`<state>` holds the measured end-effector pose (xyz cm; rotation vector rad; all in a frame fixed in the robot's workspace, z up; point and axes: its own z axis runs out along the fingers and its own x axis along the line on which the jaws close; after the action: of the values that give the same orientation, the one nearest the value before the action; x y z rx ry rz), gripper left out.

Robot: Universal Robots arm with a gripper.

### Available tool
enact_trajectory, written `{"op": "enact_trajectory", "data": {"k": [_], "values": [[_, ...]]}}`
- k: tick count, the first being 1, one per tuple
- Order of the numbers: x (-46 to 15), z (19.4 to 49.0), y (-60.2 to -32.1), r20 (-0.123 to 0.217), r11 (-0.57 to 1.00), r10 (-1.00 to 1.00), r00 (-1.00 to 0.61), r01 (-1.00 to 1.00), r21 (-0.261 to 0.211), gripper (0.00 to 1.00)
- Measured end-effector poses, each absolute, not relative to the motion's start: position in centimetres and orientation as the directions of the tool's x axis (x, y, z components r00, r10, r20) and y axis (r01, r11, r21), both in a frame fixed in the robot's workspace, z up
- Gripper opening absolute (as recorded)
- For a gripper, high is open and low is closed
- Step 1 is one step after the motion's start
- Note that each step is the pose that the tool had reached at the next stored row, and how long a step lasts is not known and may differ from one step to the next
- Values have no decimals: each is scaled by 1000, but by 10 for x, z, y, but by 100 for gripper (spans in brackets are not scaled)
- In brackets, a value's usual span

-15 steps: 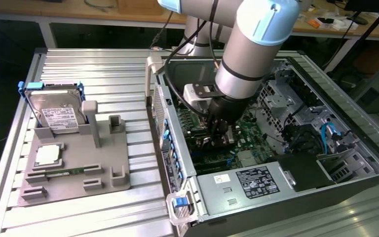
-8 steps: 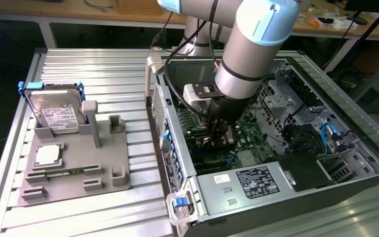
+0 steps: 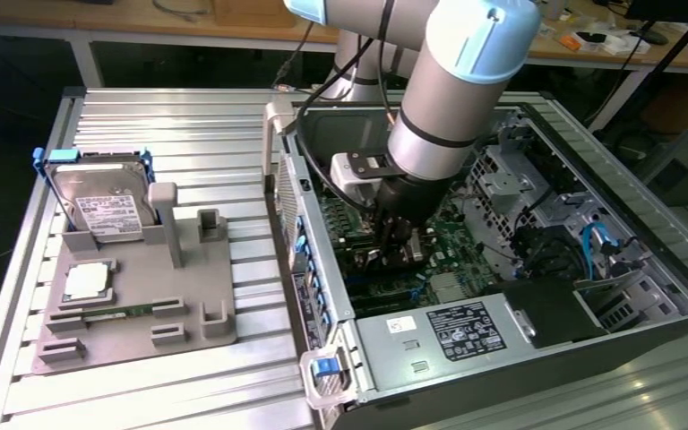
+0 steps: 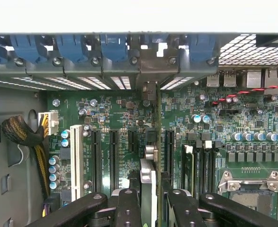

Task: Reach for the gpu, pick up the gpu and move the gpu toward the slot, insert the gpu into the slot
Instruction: 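Insert the gpu into the slot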

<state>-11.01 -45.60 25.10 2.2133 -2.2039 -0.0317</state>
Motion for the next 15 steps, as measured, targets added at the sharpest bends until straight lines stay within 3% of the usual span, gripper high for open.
{"op": "enact_trajectory", "data": {"k": [15], "values": [[-110, 242, -456, -1, -4, -1000, 4, -1000, 27, 27]]}}
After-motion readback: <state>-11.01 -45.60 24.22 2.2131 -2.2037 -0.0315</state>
